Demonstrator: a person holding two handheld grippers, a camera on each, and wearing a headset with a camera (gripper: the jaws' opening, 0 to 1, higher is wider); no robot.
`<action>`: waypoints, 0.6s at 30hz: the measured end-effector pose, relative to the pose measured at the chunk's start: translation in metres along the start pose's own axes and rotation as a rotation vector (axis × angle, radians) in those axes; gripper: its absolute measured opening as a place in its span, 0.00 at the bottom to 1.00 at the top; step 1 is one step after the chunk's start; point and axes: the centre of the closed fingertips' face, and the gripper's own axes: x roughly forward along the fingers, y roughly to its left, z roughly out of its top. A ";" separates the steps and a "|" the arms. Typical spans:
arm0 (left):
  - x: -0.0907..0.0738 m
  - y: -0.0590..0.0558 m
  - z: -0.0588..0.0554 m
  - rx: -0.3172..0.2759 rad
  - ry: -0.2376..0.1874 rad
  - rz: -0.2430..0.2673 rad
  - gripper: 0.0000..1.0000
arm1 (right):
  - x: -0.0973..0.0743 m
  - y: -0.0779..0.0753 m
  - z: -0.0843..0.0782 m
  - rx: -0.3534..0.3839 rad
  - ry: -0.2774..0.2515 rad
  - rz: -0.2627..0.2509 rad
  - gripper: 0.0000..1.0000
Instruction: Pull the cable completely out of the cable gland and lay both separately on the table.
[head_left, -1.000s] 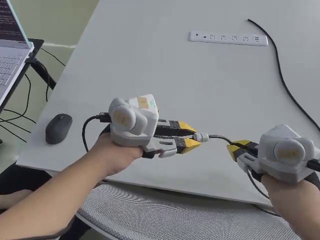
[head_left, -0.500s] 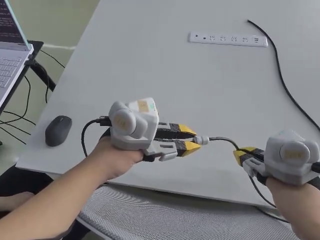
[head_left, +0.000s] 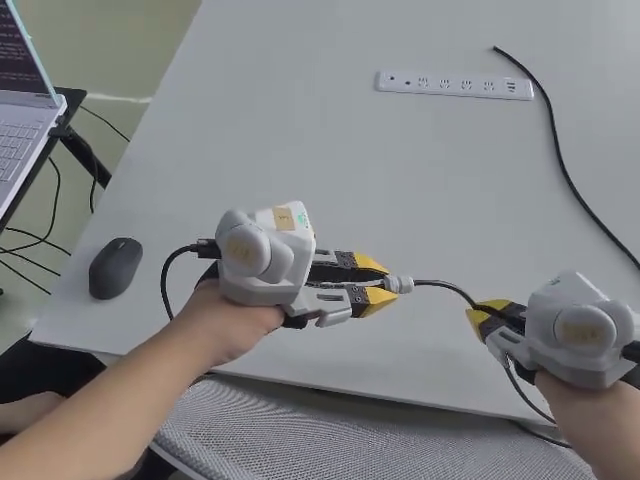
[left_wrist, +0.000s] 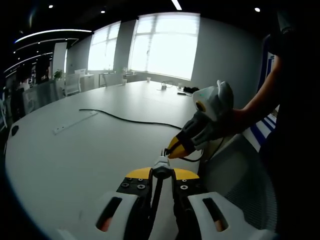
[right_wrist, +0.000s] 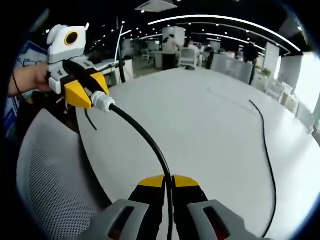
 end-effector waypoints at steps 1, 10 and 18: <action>0.000 0.000 0.000 -0.001 -0.001 0.001 0.15 | 0.000 0.000 0.001 -0.024 -0.005 0.000 0.00; 0.000 0.000 0.000 -0.011 0.000 0.010 0.15 | -0.001 0.003 0.003 -0.046 -0.005 0.026 0.05; 0.000 -0.001 0.000 -0.019 0.000 0.011 0.15 | -0.011 0.013 0.023 -0.158 -0.039 0.043 0.16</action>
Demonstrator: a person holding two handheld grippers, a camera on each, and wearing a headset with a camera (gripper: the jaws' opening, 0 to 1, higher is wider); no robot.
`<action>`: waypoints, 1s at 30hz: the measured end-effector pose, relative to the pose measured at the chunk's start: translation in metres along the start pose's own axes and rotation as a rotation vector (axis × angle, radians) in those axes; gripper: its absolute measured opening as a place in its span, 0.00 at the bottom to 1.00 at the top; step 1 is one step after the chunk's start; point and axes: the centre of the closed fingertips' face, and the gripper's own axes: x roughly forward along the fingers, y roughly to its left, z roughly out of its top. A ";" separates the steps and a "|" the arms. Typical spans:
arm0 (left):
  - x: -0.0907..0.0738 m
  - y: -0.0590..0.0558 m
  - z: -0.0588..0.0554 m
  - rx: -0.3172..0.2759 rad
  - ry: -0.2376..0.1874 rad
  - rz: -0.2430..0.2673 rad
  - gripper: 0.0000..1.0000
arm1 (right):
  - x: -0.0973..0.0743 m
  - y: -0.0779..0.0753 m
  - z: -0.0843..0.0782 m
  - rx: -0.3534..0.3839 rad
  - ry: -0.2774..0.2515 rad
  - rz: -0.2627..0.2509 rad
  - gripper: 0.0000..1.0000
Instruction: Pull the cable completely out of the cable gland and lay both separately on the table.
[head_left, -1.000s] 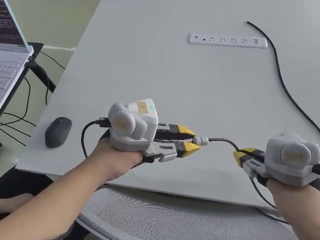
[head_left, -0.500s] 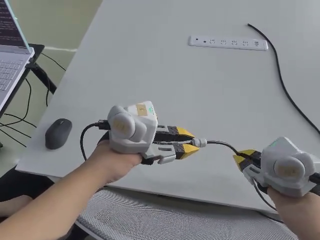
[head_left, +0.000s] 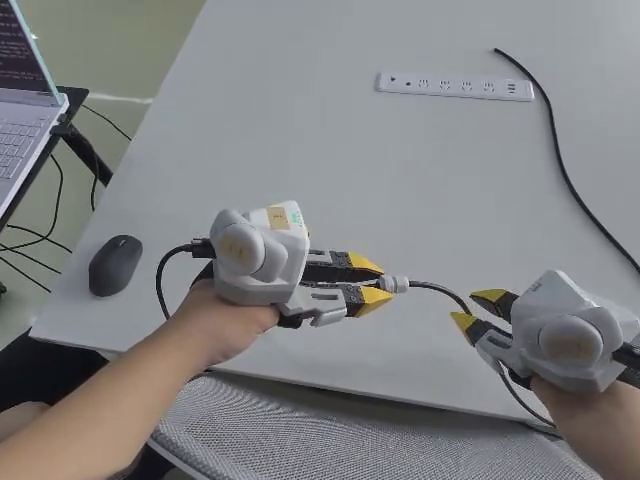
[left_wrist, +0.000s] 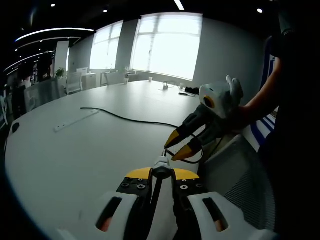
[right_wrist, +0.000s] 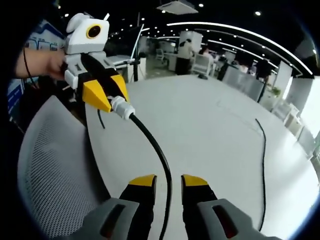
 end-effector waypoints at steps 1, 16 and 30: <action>0.000 -0.001 0.000 -0.001 0.001 -0.004 0.15 | -0.001 0.002 0.004 -0.022 -0.007 0.004 0.17; 0.002 0.000 -0.002 -0.008 0.010 -0.006 0.15 | 0.010 0.036 0.057 -0.403 -0.098 0.063 0.11; 0.008 0.001 -0.003 -0.001 0.026 -0.018 0.15 | 0.014 0.036 0.056 -0.440 -0.089 0.083 0.01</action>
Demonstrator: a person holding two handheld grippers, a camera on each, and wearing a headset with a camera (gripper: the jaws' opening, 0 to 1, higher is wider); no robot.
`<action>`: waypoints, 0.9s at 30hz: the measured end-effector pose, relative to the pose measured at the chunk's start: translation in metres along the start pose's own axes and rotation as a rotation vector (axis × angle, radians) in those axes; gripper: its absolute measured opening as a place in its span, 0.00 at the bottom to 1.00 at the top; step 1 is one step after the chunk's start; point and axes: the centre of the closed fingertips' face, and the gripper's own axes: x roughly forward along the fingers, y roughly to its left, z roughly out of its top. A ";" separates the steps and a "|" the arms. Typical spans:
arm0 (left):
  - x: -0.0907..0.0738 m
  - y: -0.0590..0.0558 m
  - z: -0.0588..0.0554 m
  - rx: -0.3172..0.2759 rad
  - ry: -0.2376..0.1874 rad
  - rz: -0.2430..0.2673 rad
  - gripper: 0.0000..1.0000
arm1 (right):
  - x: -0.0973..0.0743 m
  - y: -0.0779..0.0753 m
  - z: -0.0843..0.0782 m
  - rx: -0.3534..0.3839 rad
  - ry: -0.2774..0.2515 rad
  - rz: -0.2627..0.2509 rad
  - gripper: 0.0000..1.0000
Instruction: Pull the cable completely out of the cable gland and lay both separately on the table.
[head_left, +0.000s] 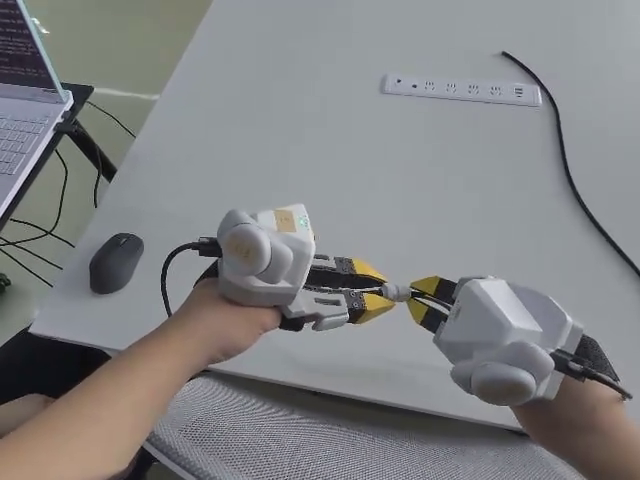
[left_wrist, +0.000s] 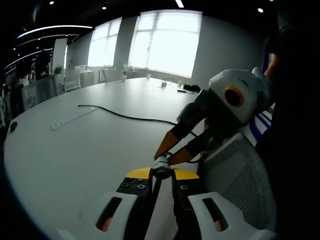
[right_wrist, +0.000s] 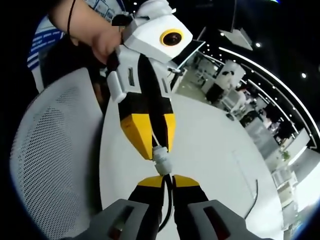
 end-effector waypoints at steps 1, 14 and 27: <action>0.000 0.001 0.000 -0.002 0.000 0.000 0.15 | 0.000 -0.001 0.000 0.007 -0.001 0.001 0.00; -0.001 0.003 0.005 0.004 -0.015 0.006 0.15 | 0.000 -0.009 -0.007 0.132 -0.012 -0.011 0.00; -0.002 0.004 0.010 0.014 -0.033 0.014 0.15 | -0.005 -0.022 -0.043 0.468 -0.006 -0.055 0.00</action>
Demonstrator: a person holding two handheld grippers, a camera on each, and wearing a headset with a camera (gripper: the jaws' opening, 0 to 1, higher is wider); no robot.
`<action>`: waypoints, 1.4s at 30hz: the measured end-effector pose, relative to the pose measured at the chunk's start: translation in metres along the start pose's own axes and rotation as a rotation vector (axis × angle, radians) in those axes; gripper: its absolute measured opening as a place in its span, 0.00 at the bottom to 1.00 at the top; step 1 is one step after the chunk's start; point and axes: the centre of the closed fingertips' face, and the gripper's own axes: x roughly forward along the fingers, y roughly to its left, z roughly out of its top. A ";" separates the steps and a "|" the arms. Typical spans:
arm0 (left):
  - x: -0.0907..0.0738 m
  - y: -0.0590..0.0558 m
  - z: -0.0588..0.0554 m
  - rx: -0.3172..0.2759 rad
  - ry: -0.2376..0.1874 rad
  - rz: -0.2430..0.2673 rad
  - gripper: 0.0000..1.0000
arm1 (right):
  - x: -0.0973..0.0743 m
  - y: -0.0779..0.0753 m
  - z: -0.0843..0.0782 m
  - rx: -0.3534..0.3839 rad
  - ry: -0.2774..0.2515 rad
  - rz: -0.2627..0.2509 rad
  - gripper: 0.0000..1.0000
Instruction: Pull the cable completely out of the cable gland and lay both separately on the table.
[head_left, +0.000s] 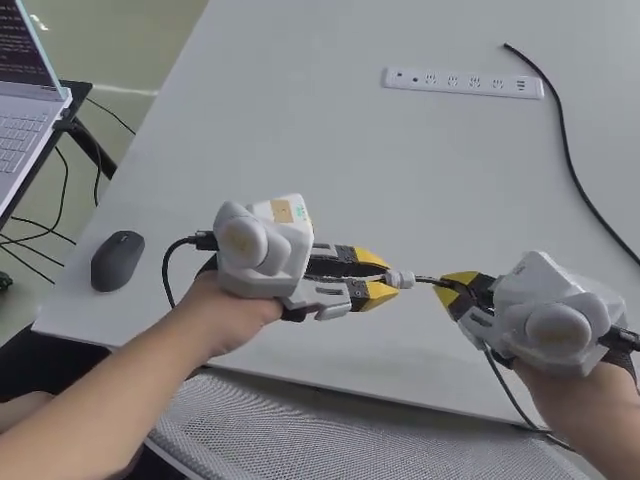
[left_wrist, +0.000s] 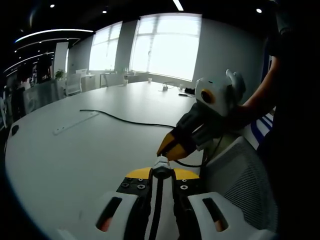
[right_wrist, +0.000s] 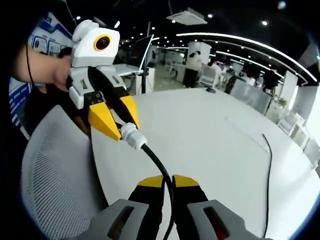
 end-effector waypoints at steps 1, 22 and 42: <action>0.000 0.000 0.000 0.000 0.000 -0.001 0.15 | 0.000 -0.001 -0.003 0.021 0.004 -0.002 0.00; -0.004 -0.001 0.003 0.003 -0.012 0.001 0.15 | -0.002 -0.036 -0.066 0.630 0.050 -0.077 0.00; -0.007 0.002 0.000 -0.001 -0.011 0.008 0.15 | -0.008 -0.023 -0.059 0.430 0.087 -0.089 0.01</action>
